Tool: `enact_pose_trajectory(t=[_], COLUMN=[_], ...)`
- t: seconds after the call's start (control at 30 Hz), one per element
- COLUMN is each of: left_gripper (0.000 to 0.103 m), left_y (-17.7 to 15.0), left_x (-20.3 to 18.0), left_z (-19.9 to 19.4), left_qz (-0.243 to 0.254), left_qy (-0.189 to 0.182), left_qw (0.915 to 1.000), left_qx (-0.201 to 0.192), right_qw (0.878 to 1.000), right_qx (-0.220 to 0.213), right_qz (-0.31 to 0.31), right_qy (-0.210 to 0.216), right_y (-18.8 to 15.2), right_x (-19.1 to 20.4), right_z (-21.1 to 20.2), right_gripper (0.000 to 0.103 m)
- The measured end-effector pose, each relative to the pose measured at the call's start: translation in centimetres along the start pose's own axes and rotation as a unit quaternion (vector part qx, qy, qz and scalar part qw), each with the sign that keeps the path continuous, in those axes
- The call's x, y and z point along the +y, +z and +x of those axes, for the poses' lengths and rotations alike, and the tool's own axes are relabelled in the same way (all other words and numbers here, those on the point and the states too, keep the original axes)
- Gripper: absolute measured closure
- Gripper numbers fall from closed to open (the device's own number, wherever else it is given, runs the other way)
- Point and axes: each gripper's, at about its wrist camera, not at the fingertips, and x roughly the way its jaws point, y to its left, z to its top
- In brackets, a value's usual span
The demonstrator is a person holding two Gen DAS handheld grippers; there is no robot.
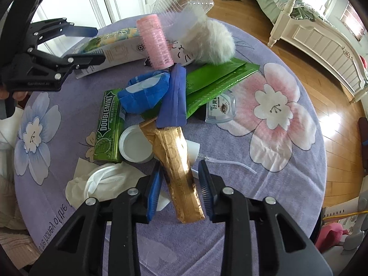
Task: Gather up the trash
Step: 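Grasp the blue milk carton with the left gripper while the right grasps the gold wrapper, then carry the milk carton and gold wrapper over the bin and open both grippers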
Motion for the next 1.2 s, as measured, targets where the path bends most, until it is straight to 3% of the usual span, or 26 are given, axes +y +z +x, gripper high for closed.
enact_pose_trajectory(t=[0.17,0.2,0.3,0.43,1.03,1.2], left_gripper=[0.033,0.045,0.055,0.056,0.057,0.057], left_y=[-0.1,-0.3,-0.8,-1.2,-0.3,-0.2], left_x=[0.5,0.2,0.0,-0.4,-3.2,-4.3], left_z=[1.6,1.9,2.0,1.4,-5.1,-6.9], left_qz=[0.017,0.024,0.013,0.004,0.000,-0.002], left_qy=[-0.010,-0.013,-0.042,-0.047,-0.034,-0.049], left_qw=[0.9994,0.9991,0.9987,0.9989,0.9977,0.9960], left_qx=[0.027,0.032,0.026,0.004,-0.059,-0.074], right_qw=[1.000,1.000,1.000,1.000,0.998,0.997], right_qx=[0.002,0.001,0.000,-0.002,-0.053,-0.062], right_qz=[0.003,0.004,0.007,-0.004,0.001,0.008], right_qy=[-0.004,-0.006,-0.008,-0.014,-0.041,-0.042], right_y=[0.4,0.4,0.2,0.2,-1.9,-2.7], right_x=[0.3,0.3,0.0,-0.4,-0.1,-0.8], right_z=[0.2,0.2,0.1,0.1,-3.9,-4.9], right_gripper=[0.084,0.087,0.094,0.099,0.099,0.099])
